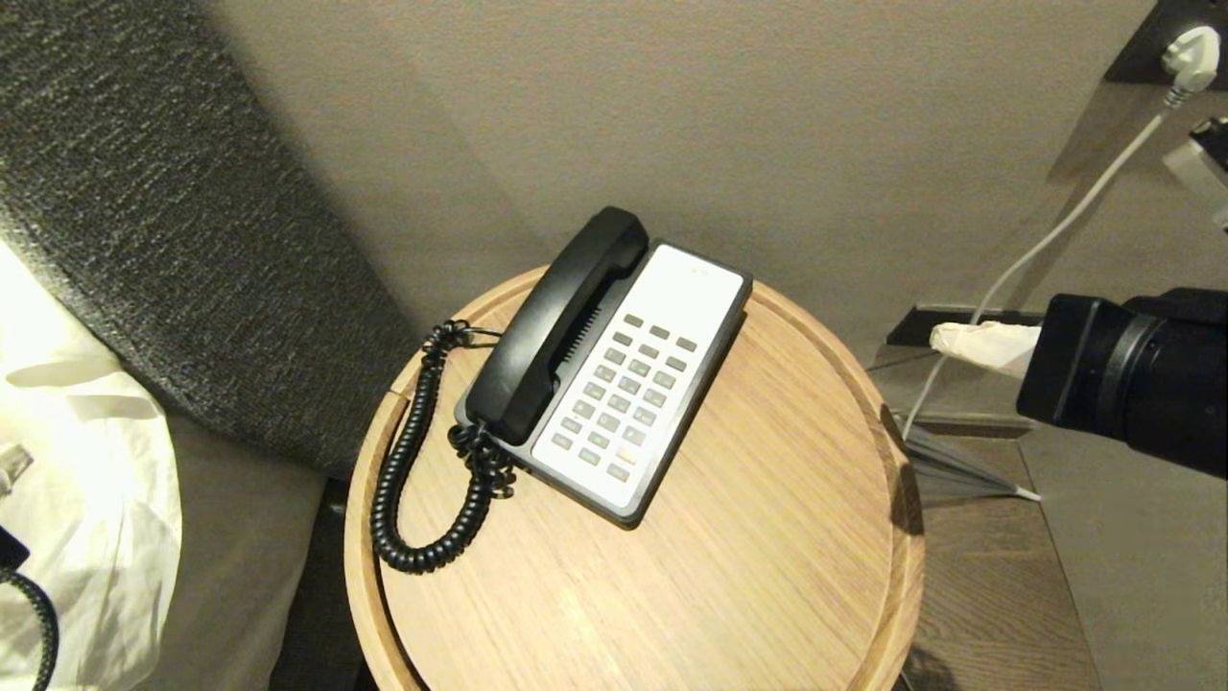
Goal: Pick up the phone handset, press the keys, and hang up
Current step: End the call using the dial pad
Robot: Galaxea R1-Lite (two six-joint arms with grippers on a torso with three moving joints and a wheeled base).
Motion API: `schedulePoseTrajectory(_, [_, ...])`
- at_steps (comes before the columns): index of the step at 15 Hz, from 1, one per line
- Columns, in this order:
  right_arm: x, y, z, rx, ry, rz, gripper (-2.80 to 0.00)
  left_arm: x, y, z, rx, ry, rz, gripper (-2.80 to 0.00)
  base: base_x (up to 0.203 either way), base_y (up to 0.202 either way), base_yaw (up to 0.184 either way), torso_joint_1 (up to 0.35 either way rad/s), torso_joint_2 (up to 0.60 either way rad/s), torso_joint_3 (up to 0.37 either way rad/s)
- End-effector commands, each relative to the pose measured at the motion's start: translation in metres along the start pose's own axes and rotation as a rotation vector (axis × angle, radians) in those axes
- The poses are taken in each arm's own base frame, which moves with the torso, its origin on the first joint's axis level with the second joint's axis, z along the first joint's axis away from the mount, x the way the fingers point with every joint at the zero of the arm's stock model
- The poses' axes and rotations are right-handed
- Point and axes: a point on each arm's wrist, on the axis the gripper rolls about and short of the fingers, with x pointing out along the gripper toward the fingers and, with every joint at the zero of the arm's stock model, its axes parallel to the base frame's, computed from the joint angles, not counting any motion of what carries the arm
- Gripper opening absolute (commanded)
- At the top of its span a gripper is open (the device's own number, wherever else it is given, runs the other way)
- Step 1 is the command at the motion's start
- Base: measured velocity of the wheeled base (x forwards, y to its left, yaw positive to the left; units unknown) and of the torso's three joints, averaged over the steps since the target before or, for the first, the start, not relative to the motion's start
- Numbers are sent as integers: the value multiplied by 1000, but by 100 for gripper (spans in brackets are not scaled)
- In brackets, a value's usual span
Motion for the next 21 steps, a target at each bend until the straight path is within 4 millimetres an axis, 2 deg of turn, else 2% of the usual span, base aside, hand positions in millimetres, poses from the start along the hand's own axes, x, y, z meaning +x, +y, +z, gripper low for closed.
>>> schedulePoseTrajectory(1, [1,0,-1,0,3,-4,-280,-8,7,-9,-4,-2,3,-280,0,0,0,0,0,0])
schedulePoseTrajectory(5, [2,0,-2,-3,7,-5,-280,-17,20,-28,-3,-1,79,-280,0,0,0,0,0,0])
schedulePoseTrajectory(12, [2,0,-2,-4,6,-5,-280,-49,51,-96,13,36,135,-280,0,0,0,0,0,0])
schedulePoseTrajectory(16, [1,2,-1,-3,3,3,-280,-68,60,-118,34,35,-6,-280,0,0,0,0,0,0])
schedulePoseTrajectory(21, [-1,3,0,-5,0,17,-280,-83,62,-131,232,-55,-243,-280,0,0,0,0,0,0])
